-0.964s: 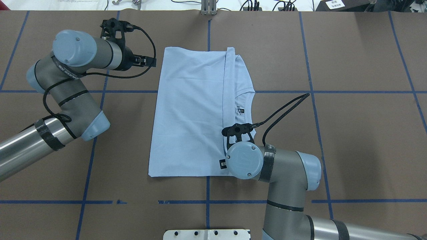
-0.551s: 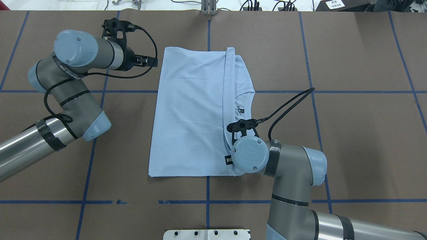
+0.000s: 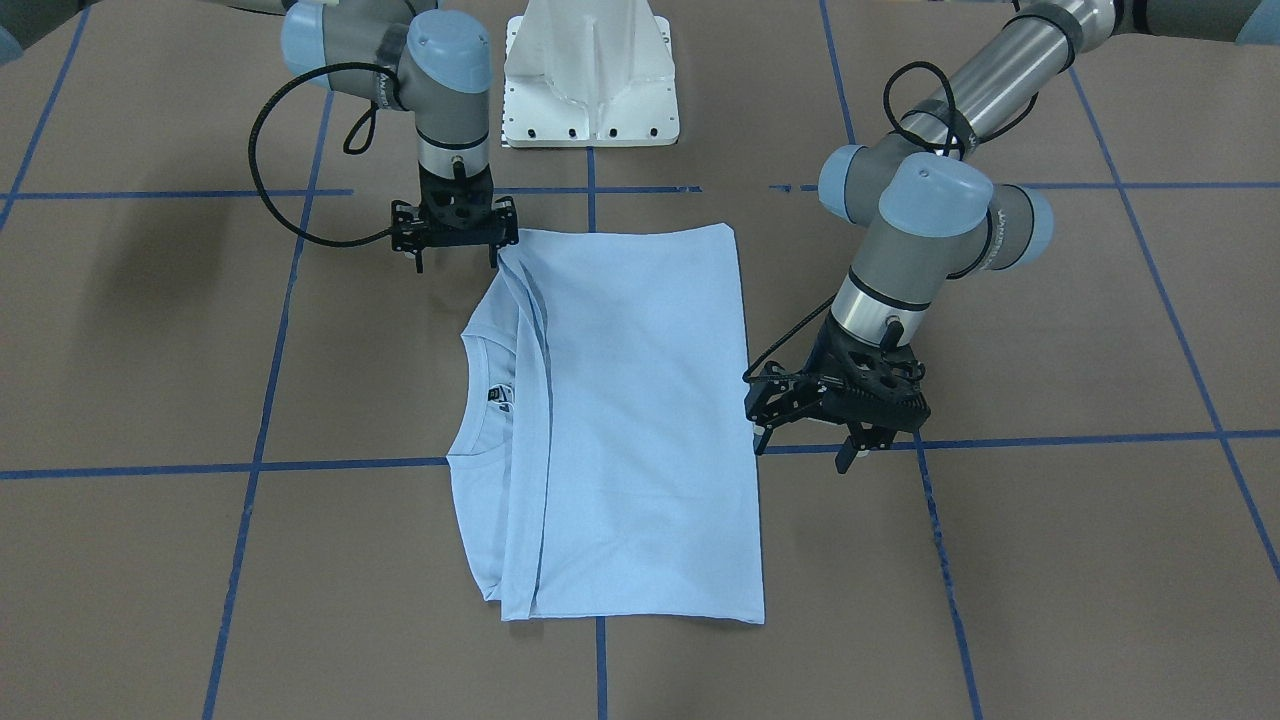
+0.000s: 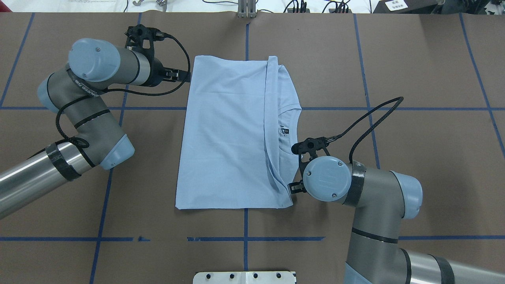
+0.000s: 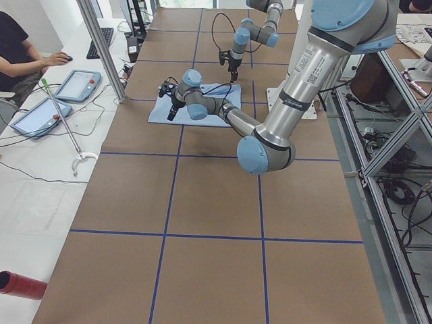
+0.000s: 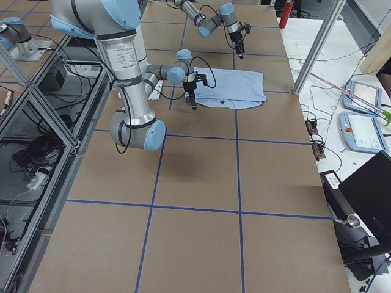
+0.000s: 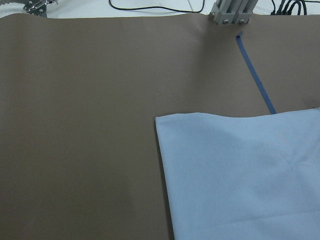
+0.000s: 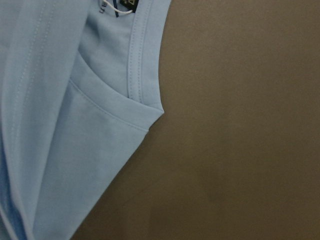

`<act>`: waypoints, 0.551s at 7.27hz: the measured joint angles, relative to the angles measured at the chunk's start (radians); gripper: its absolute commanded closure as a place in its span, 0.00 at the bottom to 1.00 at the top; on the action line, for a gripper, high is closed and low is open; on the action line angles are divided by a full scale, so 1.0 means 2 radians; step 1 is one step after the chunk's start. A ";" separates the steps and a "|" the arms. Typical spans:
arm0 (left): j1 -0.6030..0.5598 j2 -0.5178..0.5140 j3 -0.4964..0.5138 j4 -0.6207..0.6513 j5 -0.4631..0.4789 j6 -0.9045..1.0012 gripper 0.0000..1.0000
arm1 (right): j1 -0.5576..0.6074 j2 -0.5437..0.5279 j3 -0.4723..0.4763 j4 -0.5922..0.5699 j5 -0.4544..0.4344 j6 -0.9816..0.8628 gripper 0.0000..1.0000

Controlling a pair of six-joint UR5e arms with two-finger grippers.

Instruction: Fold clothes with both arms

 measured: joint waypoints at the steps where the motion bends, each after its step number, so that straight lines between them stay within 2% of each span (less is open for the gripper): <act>1: 0.000 0.000 0.000 0.000 0.000 0.001 0.00 | 0.006 0.007 0.001 0.000 0.003 -0.001 0.00; 3: 0.000 0.001 0.000 0.000 0.000 0.001 0.00 | 0.019 0.053 -0.022 0.004 0.006 -0.001 0.00; 4: 0.000 0.001 0.000 0.000 0.000 0.001 0.00 | 0.024 0.082 -0.050 0.005 0.007 -0.002 0.00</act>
